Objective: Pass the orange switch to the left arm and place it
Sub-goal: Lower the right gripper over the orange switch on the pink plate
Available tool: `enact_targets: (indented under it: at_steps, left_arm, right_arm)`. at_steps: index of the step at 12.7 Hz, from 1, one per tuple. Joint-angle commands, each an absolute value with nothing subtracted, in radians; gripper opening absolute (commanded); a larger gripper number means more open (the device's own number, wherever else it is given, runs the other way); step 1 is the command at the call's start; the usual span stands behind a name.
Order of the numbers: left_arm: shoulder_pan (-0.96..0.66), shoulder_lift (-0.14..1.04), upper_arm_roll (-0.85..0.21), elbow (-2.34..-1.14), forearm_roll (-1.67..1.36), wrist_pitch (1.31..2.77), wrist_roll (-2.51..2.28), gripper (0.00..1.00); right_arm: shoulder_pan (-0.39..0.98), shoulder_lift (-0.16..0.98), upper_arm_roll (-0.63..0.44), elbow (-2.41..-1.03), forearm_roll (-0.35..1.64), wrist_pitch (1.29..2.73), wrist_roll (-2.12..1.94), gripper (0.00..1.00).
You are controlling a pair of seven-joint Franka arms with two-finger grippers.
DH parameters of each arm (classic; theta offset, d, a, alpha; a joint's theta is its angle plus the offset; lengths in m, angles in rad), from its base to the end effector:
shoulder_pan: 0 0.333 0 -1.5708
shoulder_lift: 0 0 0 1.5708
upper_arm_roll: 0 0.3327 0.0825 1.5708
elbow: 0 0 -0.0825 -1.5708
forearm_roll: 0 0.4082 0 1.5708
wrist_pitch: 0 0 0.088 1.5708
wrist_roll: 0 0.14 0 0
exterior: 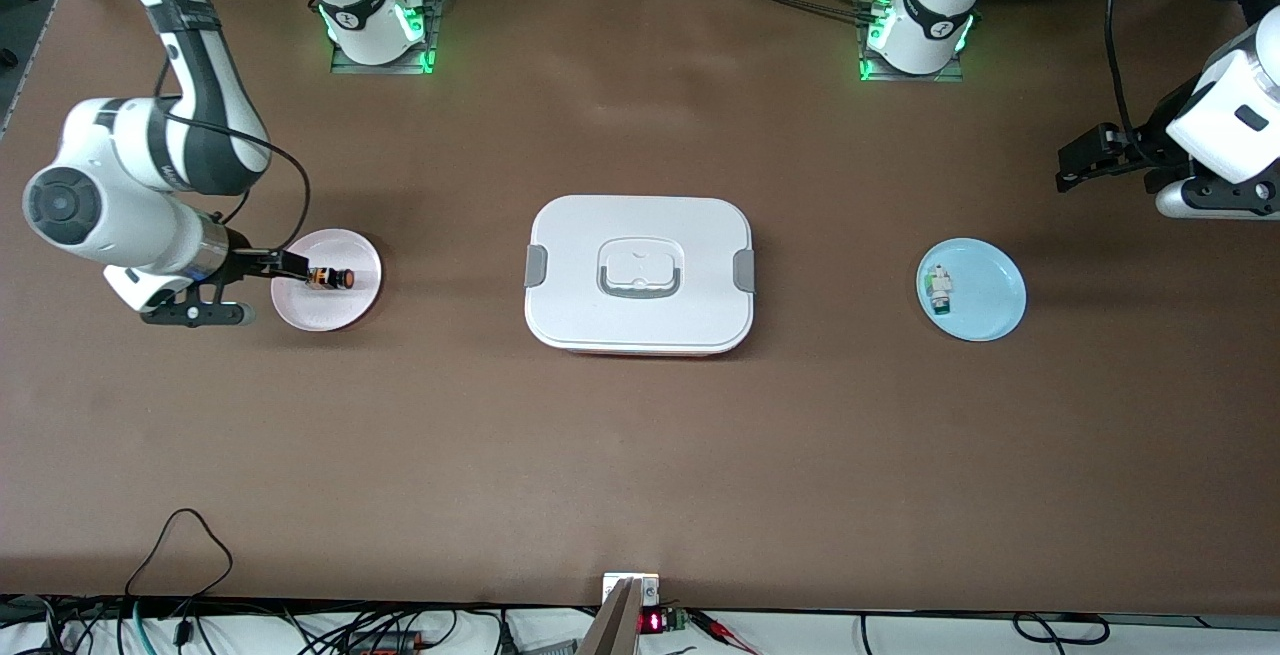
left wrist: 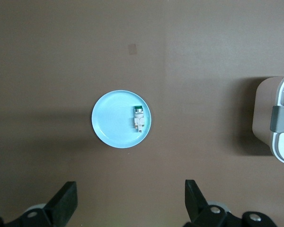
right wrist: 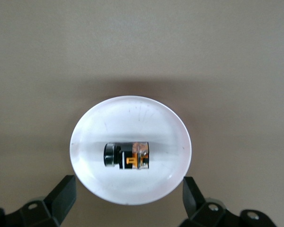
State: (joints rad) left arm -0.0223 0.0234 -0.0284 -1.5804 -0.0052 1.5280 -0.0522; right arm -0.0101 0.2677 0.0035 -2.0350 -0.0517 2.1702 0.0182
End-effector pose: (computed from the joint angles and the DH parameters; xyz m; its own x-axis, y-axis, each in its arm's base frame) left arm 0.5773 -0.0299 0.5864 0.9971 0.0014 -0.0759 0.0015 -1.0000 0.0019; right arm 0.5951 -0.0073 0.2703 0.9912 0.0044 -0.1319 0.0098 -0.9992 0.0399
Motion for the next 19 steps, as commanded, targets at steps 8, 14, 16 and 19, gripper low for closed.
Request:
enact_targets:
  at_steps: [8,14,16,19]
  left_arm:
    - [-0.025,0.023,-0.06,-1.571,-0.006,1.52,-0.032,1.0]
    - [-0.008,0.025,-0.048,-1.572,-0.006,1.522,0.006,1.0]
    - [-0.008,0.025,-0.049,-1.572,-0.008,1.522,0.005,1.0]
    - [-0.008,0.025,-0.051,-1.572,-0.008,1.522,0.003,1.0]
  right_arm:
    - [-0.018,0.376,0.011,-2.118,-0.048,2.341,0.015,1.0]
    - [-0.017,0.414,0.011,-2.129,-0.049,2.358,0.012,1.0]
    - [-0.017,0.414,0.012,-2.155,-0.051,2.39,0.011,1.0]
    - [-0.017,0.414,0.012,-2.207,-0.052,2.47,-0.006,1.0]
